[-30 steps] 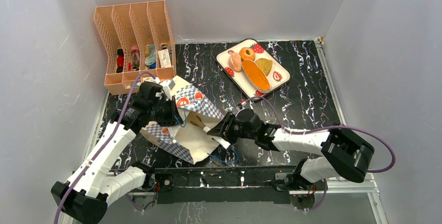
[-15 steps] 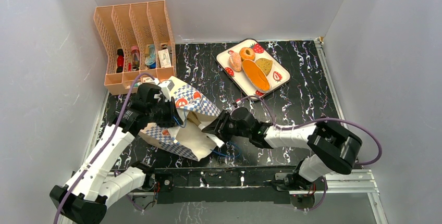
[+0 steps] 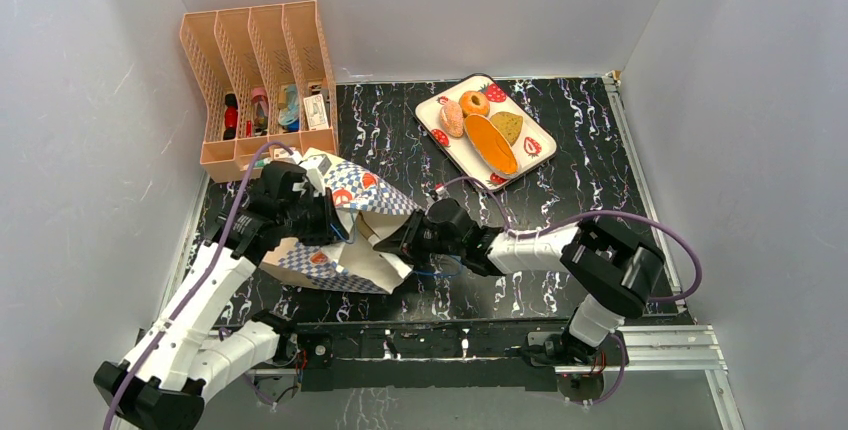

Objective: Take the fake bread out of the paper bag
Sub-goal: Pick up the fake bread from the paper bag, then place the fake bread in the container.

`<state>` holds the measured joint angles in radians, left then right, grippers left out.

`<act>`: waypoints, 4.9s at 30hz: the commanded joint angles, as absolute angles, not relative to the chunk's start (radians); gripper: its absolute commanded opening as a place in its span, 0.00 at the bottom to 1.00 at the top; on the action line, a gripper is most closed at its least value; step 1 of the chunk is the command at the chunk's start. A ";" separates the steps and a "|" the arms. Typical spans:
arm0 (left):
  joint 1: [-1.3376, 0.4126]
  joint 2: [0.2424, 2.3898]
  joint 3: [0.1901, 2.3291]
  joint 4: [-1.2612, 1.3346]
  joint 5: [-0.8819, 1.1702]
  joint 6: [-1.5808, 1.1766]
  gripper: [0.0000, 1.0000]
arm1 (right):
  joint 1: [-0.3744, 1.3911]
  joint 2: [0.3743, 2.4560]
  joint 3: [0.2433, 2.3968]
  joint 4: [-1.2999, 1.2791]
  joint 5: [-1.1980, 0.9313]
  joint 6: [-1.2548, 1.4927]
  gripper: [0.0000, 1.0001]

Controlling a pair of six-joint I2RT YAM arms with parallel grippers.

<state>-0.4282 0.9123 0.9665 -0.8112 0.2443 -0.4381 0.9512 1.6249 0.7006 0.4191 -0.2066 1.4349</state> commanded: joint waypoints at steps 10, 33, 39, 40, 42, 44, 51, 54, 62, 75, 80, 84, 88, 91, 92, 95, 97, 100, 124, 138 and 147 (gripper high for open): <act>-0.430 0.865 0.978 -0.900 0.048 -0.520 0.00 | 0.954 1.430 0.694 0.369 -0.200 1.352 0.00; -0.429 1.023 0.975 -0.735 -0.186 -0.768 0.00 | 0.954 0.887 0.779 -0.489 -0.213 1.035 0.00; -0.430 1.056 0.962 -0.737 -0.233 -0.738 0.00 | 0.954 0.648 0.865 -0.794 -0.039 1.062 0.00; -0.429 1.052 0.953 -0.743 -0.229 -0.716 0.00 | 0.953 0.592 0.863 -0.825 -0.001 1.110 0.00; -0.430 1.044 0.944 -0.757 -0.240 -0.690 0.00 | 0.954 0.556 0.871 -0.862 0.029 1.142 0.00; -0.430 1.038 0.938 -0.760 -0.243 -0.662 0.00 | 0.953 0.532 0.900 -0.888 0.103 1.174 0.00; -0.430 0.970 0.894 -0.683 -0.080 -0.574 0.00 | 0.954 0.658 0.961 -0.790 0.259 1.178 0.00; -0.430 0.925 0.888 -0.638 0.045 -0.522 0.00 | 0.954 0.746 0.980 -0.716 0.299 1.160 0.00; -0.429 0.820 0.944 -0.684 0.306 -0.393 0.00 | 0.824 0.932 1.049 -0.532 0.271 1.067 0.00; -0.430 0.653 1.018 -0.824 0.454 -0.350 0.00 | 0.484 0.999 0.929 -0.298 0.065 1.012 0.00; -0.430 0.671 1.072 -0.902 0.475 -0.336 0.00 | 0.394 0.980 0.844 -0.225 0.011 1.027 0.00; -0.429 0.690 1.090 -0.924 0.459 -0.324 0.00 | 0.333 0.955 0.816 -0.239 -0.009 1.026 0.00; -0.430 0.695 1.075 -0.887 0.418 -0.319 0.00 | 0.273 0.934 0.817 -0.291 -0.024 1.018 0.00; -0.430 0.689 1.057 -0.847 0.385 -0.321 0.00 | 0.229 0.930 0.806 -0.314 -0.046 1.017 0.00; -0.429 0.690 1.053 -0.838 0.374 -0.322 0.00 | 0.212 0.927 0.798 -0.316 -0.057 1.018 0.00; -0.430 0.692 1.044 -0.825 0.353 -0.317 0.00 | 0.173 0.925 0.790 -0.326 -0.062 1.018 0.00; -0.430 0.691 1.037 -0.824 0.347 -0.309 0.00 | 0.154 0.931 0.791 -0.327 -0.063 1.012 0.00; -0.430 0.681 1.025 -0.824 0.337 -0.302 0.00 | 0.134 0.964 0.788 -0.311 -0.077 1.002 0.00; -0.429 0.659 1.004 -0.832 0.337 -0.269 0.00 | 0.052 1.165 0.709 -0.162 -0.169 1.004 0.19; -0.430 0.636 0.966 -0.797 0.333 -0.291 0.00 | 0.017 1.136 0.663 -0.212 -0.211 1.008 0.35; -0.430 0.631 0.935 -0.776 0.339 -0.307 0.00 | 0.014 1.112 0.663 -0.263 -0.218 0.993 0.36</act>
<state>-0.4286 0.6331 0.9451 -0.7853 0.3294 -0.2996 0.0181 1.1488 0.6559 -0.2695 -0.2092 1.0142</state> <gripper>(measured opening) 0.009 0.360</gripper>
